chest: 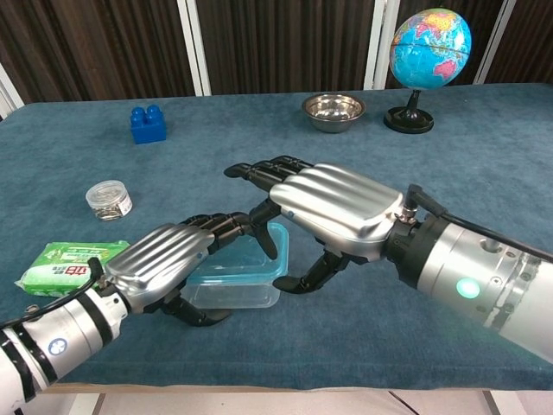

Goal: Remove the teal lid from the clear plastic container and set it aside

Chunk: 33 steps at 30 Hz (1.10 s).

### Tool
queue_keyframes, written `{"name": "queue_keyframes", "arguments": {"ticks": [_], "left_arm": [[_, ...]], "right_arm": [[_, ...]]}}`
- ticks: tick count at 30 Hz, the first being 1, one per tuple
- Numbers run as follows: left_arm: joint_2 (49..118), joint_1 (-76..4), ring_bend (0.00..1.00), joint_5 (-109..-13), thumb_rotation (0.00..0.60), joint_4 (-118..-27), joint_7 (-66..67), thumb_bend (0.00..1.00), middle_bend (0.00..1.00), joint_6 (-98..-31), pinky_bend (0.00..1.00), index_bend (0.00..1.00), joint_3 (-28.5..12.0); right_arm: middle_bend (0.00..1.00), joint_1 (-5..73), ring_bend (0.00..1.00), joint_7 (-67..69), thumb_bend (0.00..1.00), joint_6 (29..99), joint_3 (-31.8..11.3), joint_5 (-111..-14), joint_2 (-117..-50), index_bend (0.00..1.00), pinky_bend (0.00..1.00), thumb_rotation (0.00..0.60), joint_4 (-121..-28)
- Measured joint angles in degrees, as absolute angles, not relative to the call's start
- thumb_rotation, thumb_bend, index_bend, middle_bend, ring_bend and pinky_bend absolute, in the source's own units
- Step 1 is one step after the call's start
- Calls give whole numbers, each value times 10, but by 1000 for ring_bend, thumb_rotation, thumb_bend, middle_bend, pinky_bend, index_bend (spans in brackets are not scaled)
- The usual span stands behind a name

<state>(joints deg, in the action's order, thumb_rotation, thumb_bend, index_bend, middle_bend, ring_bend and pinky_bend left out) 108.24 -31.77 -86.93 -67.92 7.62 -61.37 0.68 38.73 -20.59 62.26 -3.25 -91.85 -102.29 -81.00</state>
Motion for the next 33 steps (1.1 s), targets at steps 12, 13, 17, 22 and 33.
{"name": "queue_keyframes", "arguments": {"ticks": [12,13,17,22,33], "left_arm": [[1081,-314,451,-883,600,-673,67,278,655,-618,488,408,19],[1081,-314,452,-883,600,-672,66,278,656,-618,488,409,19],[1083,-315,452,-882,600,-668,66,278,671,-616,489,417,16],[1085,-313,453,-879,600,-669,71,278,674,-618,489,423,15],[1080,-310,453,-885,600,-685,81,278,667,-624,483,419,18]], "right_arm": [[0,388,0,-207,252,627,-38,-917,-1014,588,0,600,-823],[0,388,0,-207,252,627,-38,-916,-1013,588,0,600,-824],[0,388,0,-202,252,626,-38,-914,-1010,585,0,600,-827],[0,389,0,-201,252,625,-39,-912,-1011,586,0,600,-825],[0,391,0,-198,301,632,-37,-917,-1037,590,0,600,-792]]}}
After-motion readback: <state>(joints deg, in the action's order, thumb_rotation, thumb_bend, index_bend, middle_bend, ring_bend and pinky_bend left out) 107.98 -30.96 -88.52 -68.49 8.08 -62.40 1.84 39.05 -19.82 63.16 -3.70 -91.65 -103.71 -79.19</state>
